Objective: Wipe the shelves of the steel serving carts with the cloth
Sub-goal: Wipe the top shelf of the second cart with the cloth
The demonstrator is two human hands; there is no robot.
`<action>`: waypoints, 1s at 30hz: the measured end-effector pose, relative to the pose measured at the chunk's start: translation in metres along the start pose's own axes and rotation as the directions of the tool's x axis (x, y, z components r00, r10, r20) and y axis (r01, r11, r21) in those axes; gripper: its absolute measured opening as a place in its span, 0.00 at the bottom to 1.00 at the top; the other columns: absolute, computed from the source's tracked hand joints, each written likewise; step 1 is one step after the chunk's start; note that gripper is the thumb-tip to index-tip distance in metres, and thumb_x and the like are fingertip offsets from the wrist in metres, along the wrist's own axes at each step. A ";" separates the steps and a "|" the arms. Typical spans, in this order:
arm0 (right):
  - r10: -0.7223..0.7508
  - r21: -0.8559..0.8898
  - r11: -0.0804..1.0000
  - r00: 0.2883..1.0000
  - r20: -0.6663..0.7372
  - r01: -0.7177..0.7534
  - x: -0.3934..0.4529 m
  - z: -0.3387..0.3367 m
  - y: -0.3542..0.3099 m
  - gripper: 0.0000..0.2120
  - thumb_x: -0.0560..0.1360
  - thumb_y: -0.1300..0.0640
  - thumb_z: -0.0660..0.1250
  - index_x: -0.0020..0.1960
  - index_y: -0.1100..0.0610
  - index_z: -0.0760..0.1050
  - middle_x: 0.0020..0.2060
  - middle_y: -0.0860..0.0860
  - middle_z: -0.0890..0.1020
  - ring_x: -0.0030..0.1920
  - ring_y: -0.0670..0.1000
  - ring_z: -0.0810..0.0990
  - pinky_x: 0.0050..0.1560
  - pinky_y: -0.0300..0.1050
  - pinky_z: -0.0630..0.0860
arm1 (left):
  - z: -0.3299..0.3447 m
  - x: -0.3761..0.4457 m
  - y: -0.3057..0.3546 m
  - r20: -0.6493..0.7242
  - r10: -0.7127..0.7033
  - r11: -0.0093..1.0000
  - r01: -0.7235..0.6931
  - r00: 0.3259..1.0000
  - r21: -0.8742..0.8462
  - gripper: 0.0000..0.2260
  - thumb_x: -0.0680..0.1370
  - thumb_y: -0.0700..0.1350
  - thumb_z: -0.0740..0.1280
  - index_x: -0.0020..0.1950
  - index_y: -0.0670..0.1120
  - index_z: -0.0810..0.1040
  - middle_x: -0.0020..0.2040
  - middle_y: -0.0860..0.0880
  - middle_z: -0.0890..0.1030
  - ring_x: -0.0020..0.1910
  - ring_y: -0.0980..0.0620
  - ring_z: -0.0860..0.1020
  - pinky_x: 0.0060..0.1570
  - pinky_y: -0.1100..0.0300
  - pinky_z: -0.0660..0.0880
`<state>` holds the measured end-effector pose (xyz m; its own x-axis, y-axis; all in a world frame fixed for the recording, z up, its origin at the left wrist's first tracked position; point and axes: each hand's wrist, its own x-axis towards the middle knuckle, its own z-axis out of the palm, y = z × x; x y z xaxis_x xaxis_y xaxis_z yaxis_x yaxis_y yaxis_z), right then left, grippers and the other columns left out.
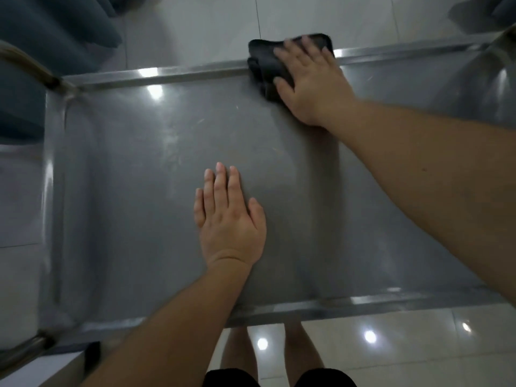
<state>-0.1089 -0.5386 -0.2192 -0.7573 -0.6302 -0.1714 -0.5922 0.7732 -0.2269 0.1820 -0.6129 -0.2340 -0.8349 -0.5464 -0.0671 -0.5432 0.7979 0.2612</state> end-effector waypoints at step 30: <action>-0.539 -0.002 0.835 0.819 0.196 0.550 -0.167 0.047 -0.075 0.29 0.81 0.39 0.58 0.80 0.45 0.65 0.80 0.45 0.63 0.82 0.51 0.56 0.82 0.53 0.50 | -0.039 0.005 -0.135 0.069 0.255 0.962 -0.260 0.965 0.080 0.30 0.83 0.53 0.55 0.86 0.49 0.59 0.85 0.50 0.59 0.85 0.51 0.54 0.83 0.50 0.50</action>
<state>0.0745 -0.4944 -0.2191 -0.2471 -0.9469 -0.2057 -0.9116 0.2992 -0.2820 0.2549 -0.7331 -0.2316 -0.9498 -0.3062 -0.0643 -0.3129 0.9302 0.1918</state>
